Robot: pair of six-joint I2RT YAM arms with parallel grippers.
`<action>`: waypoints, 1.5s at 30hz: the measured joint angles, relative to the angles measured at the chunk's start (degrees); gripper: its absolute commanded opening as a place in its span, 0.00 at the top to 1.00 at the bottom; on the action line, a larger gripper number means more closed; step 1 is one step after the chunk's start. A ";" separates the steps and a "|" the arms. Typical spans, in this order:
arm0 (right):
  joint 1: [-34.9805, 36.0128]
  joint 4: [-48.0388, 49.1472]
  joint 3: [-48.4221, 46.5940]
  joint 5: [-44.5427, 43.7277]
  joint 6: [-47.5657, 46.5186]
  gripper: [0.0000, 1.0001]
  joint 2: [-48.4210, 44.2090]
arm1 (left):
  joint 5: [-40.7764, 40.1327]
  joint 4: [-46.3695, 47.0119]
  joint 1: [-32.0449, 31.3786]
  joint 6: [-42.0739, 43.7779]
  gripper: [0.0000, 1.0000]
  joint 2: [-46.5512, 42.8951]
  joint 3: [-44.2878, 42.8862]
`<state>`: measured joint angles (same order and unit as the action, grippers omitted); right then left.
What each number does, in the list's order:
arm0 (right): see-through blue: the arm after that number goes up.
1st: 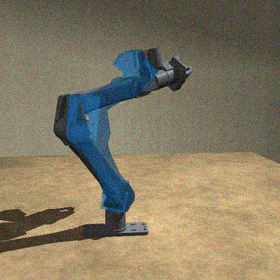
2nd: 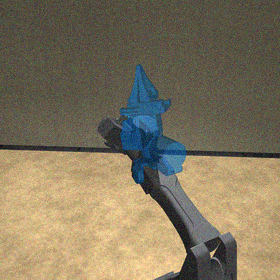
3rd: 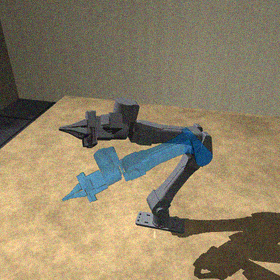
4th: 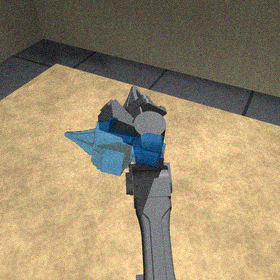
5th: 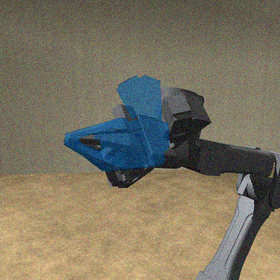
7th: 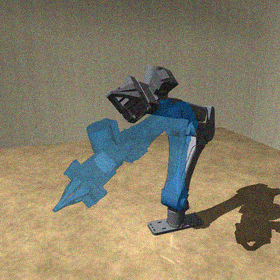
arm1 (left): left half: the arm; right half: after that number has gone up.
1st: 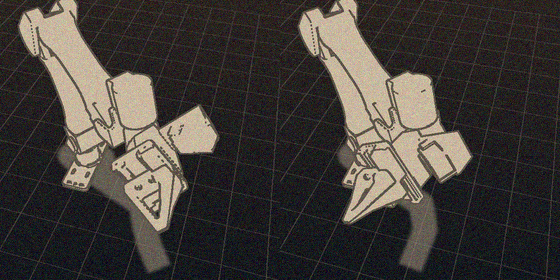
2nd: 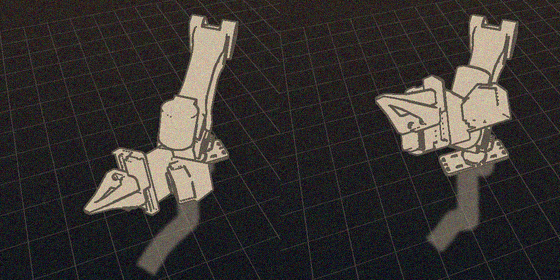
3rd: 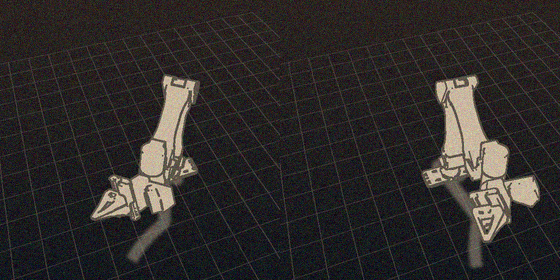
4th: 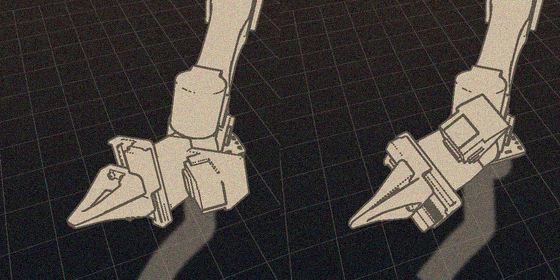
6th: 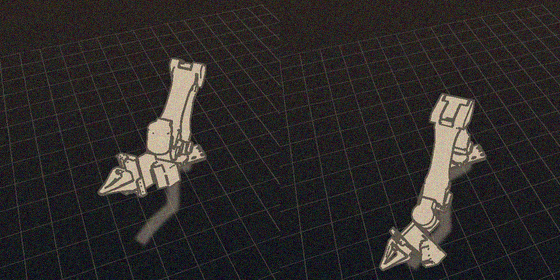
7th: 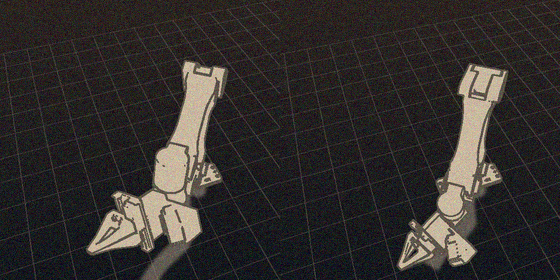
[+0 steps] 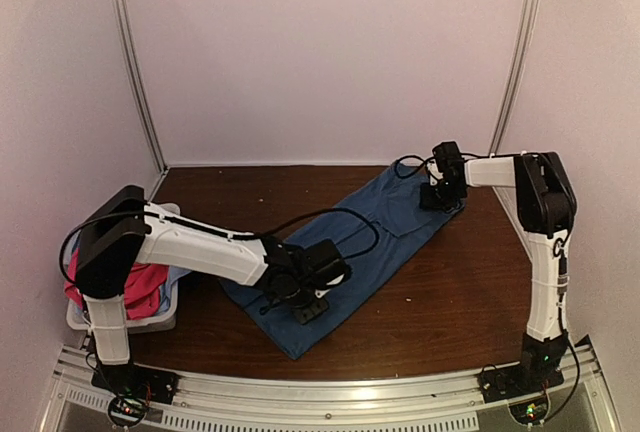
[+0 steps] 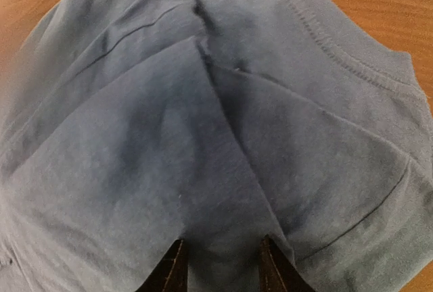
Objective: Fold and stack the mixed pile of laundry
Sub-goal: Rotate the rectangle-folded T-shirt at the center of the board.
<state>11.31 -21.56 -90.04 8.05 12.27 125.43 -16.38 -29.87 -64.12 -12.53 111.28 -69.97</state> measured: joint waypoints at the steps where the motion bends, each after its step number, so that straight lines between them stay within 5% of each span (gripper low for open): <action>1: -0.33 -0.22 -1.84 -0.20 -0.37 0.63 1.11 | 1.18 -0.70 -1.95 -0.31 0.63 1.22 -1.99; 10: -0.87 0.66 -7.98 4.00 -3.52 0.60 3.17 | 15.50 -2.86 -5.92 -0.26 0.59 4.68 -10.62; 20: -0.42 9.88 9.49 8.57 2.45 0.62 -20.70 | 18.56 5.07 19.02 -0.37 0.62 2.38 -21.24; 27: 3.23 11.43 19.69 8.37 5.55 0.69 -18.32 | 14.56 6.25 19.96 2.97 0.68 11.93 -31.04; 37: 6.73 6.82 13.42 0.37 3.78 0.86 -7.93 | 11.85 4.46 18.91 4.50 0.83 15.72 -23.52; 45: 8.85 3.23 -3.28 -3.04 0.39 1.00 3.50 | 8.70 8.72 16.87 1.73 0.98 6.73 -7.23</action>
<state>20.16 -18.33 -93.32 5.02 12.67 128.92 -7.68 -21.15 -47.24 -10.81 118.02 -77.21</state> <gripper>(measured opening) 0.013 0.051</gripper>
